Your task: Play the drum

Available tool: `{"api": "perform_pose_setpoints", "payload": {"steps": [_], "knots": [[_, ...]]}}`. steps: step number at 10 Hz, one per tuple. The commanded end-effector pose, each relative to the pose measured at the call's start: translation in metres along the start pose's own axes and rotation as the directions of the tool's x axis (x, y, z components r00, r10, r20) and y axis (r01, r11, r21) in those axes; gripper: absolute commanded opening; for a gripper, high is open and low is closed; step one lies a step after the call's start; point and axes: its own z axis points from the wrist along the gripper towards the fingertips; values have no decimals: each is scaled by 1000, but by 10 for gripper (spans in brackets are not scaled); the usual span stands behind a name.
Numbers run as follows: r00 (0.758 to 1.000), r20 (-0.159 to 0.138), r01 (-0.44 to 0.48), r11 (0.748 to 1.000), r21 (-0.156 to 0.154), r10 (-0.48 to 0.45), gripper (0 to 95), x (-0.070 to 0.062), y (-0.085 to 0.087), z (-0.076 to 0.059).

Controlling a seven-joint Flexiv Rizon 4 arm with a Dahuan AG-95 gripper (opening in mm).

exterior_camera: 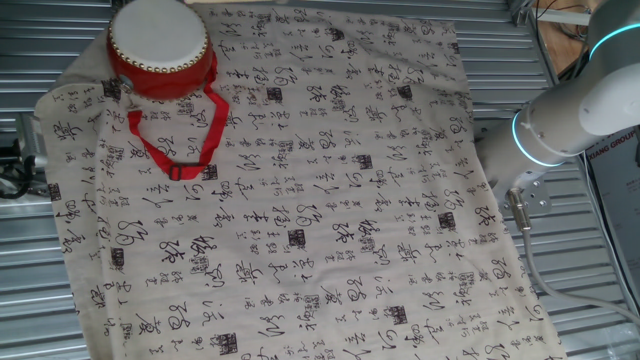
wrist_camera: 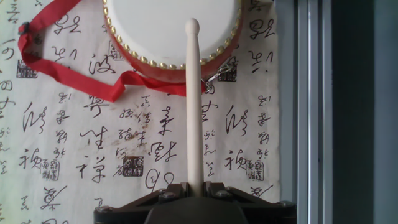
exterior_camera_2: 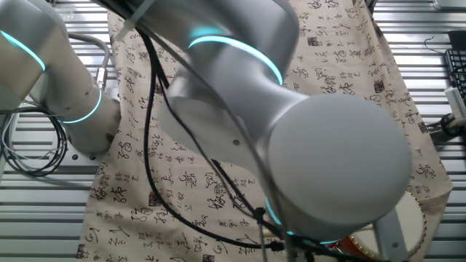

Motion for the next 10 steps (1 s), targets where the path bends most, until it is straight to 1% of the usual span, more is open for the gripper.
{"api": "perform_pose_setpoints", "payload": {"steps": [1,6,7,10], "knots": [[1000,-8,5,1000,-5,-6,0,-9,0,-1],[1000,-16,15,1000,-11,-15,0,-26,1,1],[1000,-18,17,1000,-12,-17,0,-32,1,2],[1000,-22,21,1000,-13,-21,0,-42,0,7]]}}
